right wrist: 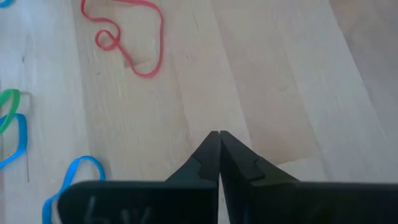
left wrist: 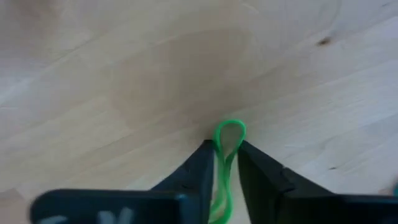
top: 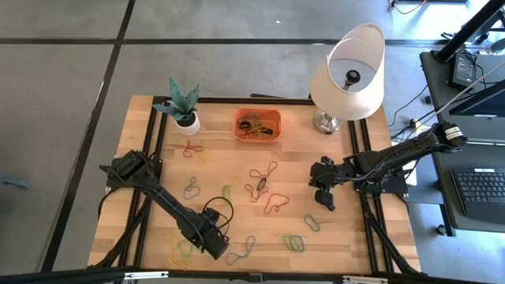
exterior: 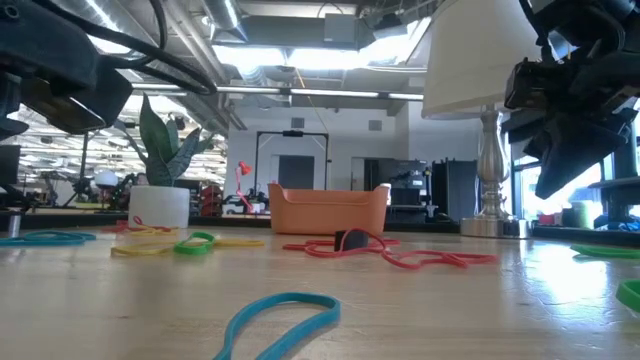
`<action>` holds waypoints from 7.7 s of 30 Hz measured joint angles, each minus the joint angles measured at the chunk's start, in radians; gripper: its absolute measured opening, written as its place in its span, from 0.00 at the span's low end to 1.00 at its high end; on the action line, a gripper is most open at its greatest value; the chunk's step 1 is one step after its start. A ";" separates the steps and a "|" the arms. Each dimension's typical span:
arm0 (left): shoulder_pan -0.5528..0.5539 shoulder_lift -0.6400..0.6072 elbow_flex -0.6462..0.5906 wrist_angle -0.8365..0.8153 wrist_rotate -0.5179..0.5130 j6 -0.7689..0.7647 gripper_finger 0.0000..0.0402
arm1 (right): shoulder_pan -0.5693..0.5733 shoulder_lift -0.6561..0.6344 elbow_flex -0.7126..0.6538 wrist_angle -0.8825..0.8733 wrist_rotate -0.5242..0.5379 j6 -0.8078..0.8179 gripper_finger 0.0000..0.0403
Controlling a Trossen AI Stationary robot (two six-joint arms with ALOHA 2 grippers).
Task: Pick and place rubber bands into bin
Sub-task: Put the green rubber band into the orange bin, then put the right black rubber band into the orange bin, then put the blue rubber band into the orange bin
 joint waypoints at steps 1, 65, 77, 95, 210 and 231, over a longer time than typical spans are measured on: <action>0.000 0.008 0.000 0.008 0.003 0.000 0.12 | 0.000 0.000 0.000 0.000 0.000 0.000 0.02; 1.151 0.284 0.633 -0.159 -0.010 2.079 0.31 | -0.140 0.001 0.000 0.059 0.161 0.370 0.02; 1.111 0.219 0.779 -0.340 0.004 1.916 0.30 | -0.140 0.001 0.000 0.055 0.158 0.339 0.02; 0.740 -0.173 0.162 0.087 -0.034 1.484 0.00 | -0.079 0.001 0.000 0.034 0.142 0.175 0.02; 0.188 -1.363 -0.833 0.262 -0.653 1.170 0.01 | -0.673 1.312 1.567 -0.681 -0.097 -0.300 0.09; 0.188 -1.363 -0.834 0.246 -0.660 1.169 0.01 | -0.673 1.309 1.713 -0.794 -0.086 -0.290 0.48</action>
